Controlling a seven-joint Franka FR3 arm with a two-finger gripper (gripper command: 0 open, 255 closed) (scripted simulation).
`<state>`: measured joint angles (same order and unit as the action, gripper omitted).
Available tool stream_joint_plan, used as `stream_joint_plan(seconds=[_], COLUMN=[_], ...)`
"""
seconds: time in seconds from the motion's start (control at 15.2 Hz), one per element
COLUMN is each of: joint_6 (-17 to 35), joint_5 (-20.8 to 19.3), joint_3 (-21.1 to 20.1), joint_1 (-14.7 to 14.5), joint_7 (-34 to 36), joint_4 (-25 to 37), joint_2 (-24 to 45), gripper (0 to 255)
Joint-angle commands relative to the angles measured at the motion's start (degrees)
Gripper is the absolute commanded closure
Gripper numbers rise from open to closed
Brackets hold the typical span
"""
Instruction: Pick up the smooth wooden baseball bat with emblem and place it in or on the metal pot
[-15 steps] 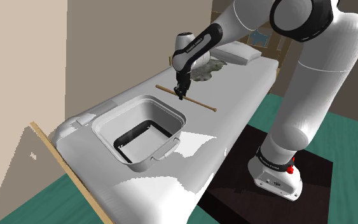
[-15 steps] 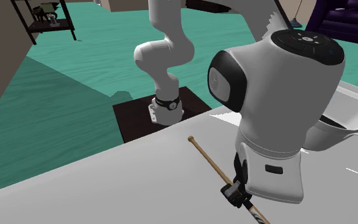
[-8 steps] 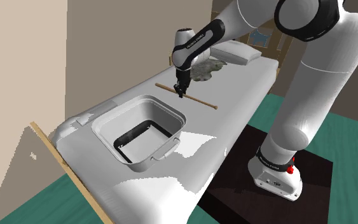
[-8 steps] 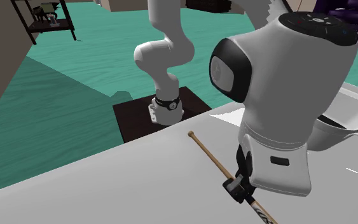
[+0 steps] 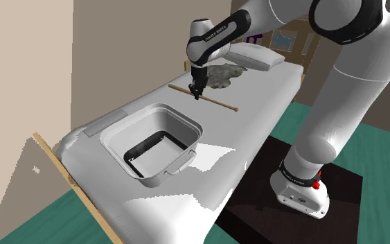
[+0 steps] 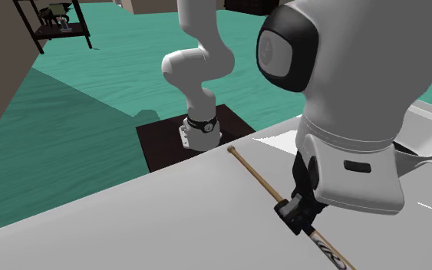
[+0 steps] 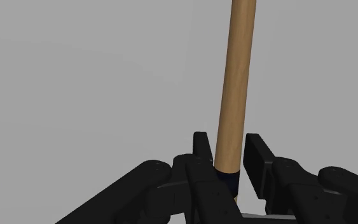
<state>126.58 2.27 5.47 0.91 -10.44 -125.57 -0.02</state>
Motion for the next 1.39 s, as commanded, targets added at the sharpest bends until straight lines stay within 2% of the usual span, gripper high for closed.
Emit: stream_joint_plan(seconds=[0.0,1.32], joint_6=[-1.5,-16.6], joint_5=[-0.1,-0.9], joint_3=[0.0,-0.1], joint_1=[0.0,0.0], joint_7=[0.2,1.0], joint_4=[0.7,11.2], joint_2=[-0.8,-5.5], gripper=[255,255])
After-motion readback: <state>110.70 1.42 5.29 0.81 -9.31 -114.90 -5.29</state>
